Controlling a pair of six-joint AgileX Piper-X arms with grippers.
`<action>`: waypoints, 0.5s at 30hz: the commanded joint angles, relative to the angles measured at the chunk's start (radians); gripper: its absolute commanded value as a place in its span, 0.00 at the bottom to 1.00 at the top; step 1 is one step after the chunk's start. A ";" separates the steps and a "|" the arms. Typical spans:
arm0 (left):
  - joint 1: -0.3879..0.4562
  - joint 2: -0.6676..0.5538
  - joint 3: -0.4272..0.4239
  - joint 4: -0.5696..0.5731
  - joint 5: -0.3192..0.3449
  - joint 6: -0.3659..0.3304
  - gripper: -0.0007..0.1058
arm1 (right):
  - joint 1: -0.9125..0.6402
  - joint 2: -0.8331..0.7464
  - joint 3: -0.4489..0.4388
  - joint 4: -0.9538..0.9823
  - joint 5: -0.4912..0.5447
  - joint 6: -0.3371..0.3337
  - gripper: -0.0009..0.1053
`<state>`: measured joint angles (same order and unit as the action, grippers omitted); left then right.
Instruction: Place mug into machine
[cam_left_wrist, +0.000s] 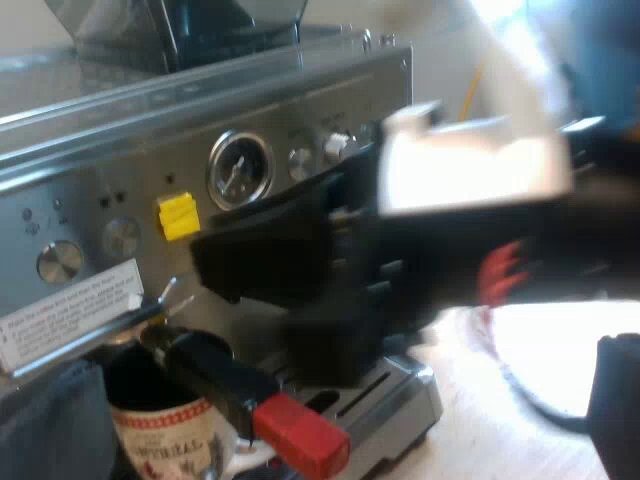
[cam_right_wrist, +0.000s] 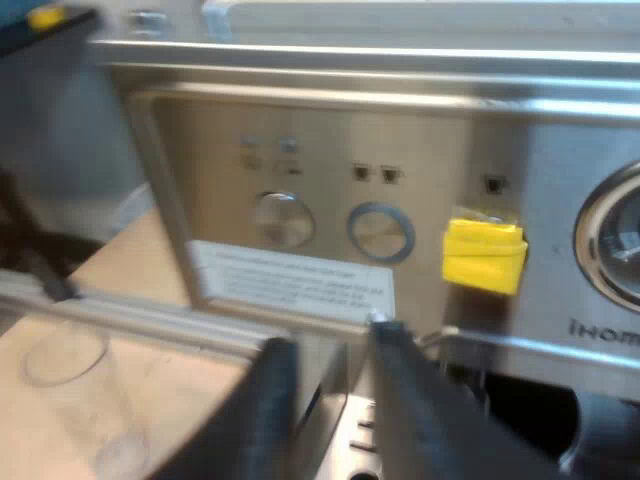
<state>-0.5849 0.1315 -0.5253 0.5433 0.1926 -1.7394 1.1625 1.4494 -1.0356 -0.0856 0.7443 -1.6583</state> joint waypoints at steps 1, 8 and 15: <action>-0.005 0.000 -0.023 -0.024 0.004 -0.034 0.93 | 0.006 -0.094 -0.016 0.189 -0.010 0.003 0.66; -0.005 0.110 -0.143 -0.012 -0.052 -0.073 0.93 | 0.006 -0.281 -0.016 0.411 -0.033 -0.045 0.68; -0.005 0.343 -0.322 0.013 -0.135 -0.096 0.93 | -0.102 -0.455 -0.037 0.535 -0.201 -0.101 0.68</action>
<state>-0.5849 0.4604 -0.8259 0.5580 0.0851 -1.8194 1.0834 1.0140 -1.0555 0.4195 0.5710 -1.7418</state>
